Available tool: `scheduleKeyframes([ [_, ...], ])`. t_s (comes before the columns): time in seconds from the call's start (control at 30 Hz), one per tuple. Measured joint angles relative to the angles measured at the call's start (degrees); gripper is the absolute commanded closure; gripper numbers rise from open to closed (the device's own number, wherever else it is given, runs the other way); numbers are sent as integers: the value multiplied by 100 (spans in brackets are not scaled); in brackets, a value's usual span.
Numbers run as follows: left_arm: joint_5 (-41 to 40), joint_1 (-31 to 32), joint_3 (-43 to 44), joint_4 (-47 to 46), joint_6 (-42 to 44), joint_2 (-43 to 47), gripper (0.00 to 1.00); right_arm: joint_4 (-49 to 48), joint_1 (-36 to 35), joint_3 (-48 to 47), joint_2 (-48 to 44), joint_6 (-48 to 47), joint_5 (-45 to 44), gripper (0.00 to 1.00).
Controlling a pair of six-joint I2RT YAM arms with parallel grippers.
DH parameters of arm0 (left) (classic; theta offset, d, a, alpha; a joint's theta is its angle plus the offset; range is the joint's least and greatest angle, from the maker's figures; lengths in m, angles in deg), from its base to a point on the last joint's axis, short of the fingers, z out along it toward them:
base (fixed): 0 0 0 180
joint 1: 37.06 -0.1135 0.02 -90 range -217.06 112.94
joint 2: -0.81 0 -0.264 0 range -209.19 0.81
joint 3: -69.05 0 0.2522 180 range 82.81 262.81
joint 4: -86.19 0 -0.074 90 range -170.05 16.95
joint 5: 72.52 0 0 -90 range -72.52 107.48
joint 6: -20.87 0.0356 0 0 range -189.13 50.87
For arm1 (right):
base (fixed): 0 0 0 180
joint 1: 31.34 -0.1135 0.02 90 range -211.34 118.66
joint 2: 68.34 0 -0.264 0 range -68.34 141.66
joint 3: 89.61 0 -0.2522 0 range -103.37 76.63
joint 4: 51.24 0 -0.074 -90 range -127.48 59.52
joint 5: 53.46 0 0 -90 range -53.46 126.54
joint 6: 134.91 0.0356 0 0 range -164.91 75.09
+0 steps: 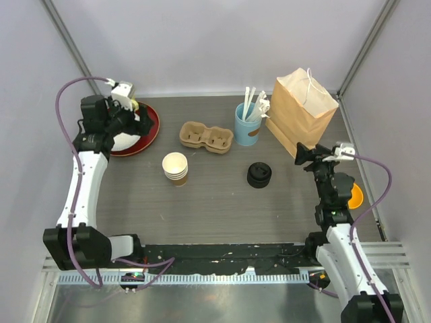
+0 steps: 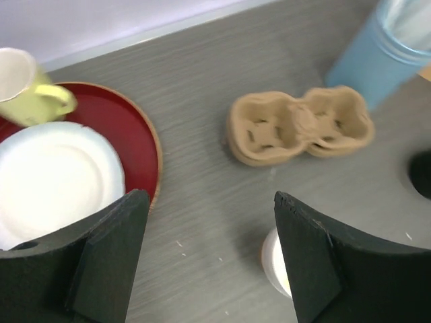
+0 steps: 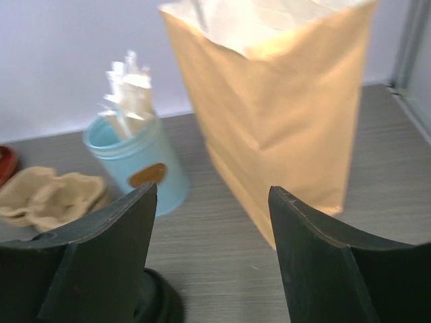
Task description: Pack the takeout coffee
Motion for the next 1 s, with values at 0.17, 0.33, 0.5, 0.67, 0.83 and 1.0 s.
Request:
scheduleKeyframes([
  [0.17,-216,918,763,1880,710,7,23,1322,-487,-1473,501,85,800,34],
  [0.33,-979,1552,780,2951,1137,-411,32,2465,-2205,-2800,1405,-337,365,30],
  [0.5,-1567,1797,780,3250,1276,-802,41,2986,-3165,-3241,2096,-710,149,30],
  [0.67,-1740,1961,780,3252,1322,-988,49,3272,-3204,-3292,2474,-831,52,30],
  [0.83,-1759,1974,780,3261,1386,-1405,54,3285,-3226,-3292,2494,-872,-4,29],
  [1.0,-1746,1974,780,3263,1421,-1641,79,3283,-3233,-3292,2496,-911,-50,29],
])
